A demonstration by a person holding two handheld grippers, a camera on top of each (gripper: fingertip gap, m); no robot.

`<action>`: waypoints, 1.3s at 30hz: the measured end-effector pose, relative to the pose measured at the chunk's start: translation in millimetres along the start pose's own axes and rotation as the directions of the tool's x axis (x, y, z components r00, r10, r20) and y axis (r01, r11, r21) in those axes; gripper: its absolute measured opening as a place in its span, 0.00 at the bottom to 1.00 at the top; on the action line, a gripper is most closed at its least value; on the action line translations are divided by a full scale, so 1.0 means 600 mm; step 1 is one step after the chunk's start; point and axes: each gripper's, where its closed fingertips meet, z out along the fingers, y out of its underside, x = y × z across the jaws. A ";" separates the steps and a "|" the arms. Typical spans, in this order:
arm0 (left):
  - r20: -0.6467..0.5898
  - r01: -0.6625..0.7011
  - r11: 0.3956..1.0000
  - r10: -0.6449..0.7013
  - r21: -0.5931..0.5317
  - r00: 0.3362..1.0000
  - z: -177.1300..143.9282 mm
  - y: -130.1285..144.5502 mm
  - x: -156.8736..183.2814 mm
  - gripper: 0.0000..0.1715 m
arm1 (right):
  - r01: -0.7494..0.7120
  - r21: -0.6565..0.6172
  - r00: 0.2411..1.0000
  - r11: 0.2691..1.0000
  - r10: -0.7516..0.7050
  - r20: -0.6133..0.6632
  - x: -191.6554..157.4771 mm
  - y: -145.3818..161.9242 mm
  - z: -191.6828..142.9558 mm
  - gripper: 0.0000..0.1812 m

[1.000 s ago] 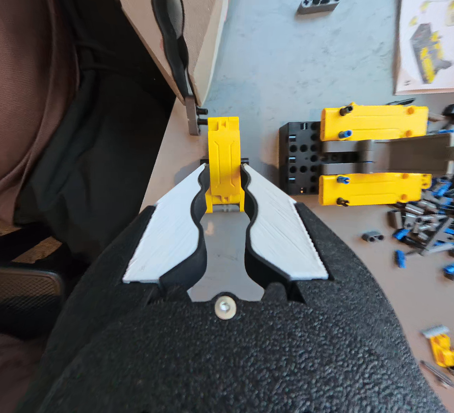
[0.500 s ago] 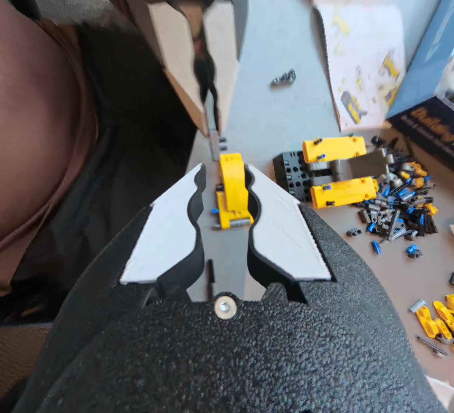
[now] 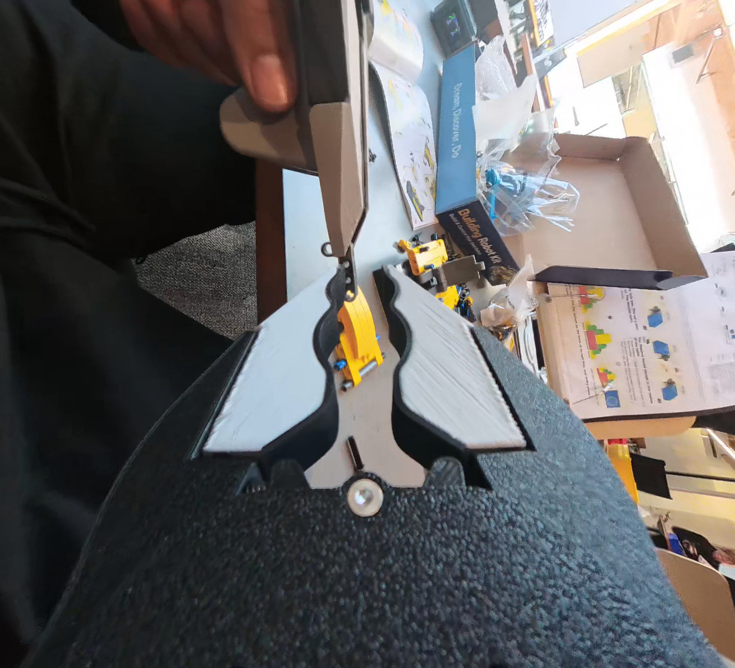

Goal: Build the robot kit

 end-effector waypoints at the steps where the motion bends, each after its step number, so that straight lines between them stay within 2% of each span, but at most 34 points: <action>1: 0.001 -0.011 1.000 0.011 -0.002 1.000 -0.001 0.000 0.001 0.03 | 0.008 0.009 1.000 1.000 -0.008 0.000 -0.004 -0.005 -0.002 0.09; 6: -0.024 -0.008 1.000 0.008 -0.013 1.000 -0.003 0.003 0.005 0.03 | 0.108 -0.033 0.993 0.994 -0.109 -0.035 -0.019 -0.004 0.005 0.04; 19: -0.015 -0.067 0.997 0.066 -0.049 0.998 -0.001 0.013 0.006 0.03 | 0.218 -0.046 0.969 0.975 -0.222 -0.104 -0.024 -0.005 0.008 0.04; 22: -0.018 -0.108 0.989 0.107 -0.097 0.994 -0.013 0.007 0.000 0.05 | 0.236 -0.062 0.962 0.970 -0.242 -0.130 -0.020 0.001 0.002 0.04; 25: 0.082 -0.184 0.970 0.199 -0.159 0.977 -0.026 -0.015 -0.043 0.09 | 0.240 -0.091 0.959 0.966 -0.251 -0.133 -0.026 0.012 -0.002 0.04; 29: 0.071 -0.234 0.945 0.256 -0.226 0.964 0.006 -0.035 -0.065 0.12 | 0.257 -0.128 0.949 0.958 -0.275 -0.155 -0.037 0.017 -0.013 0.04; 34: 0.010 -0.292 0.873 0.321 -0.390 0.947 0.060 -0.012 -0.079 0.15 | 0.249 -0.201 0.938 0.947 -0.288 -0.193 -0.040 0.030 -0.024 0.04; 39: -0.018 -0.342 0.810 0.380 -0.477 0.925 0.067 0.005 -0.092 0.16 | 0.245 -0.256 0.931 0.935 -0.300 -0.207 -0.050 0.039 -0.026 0.04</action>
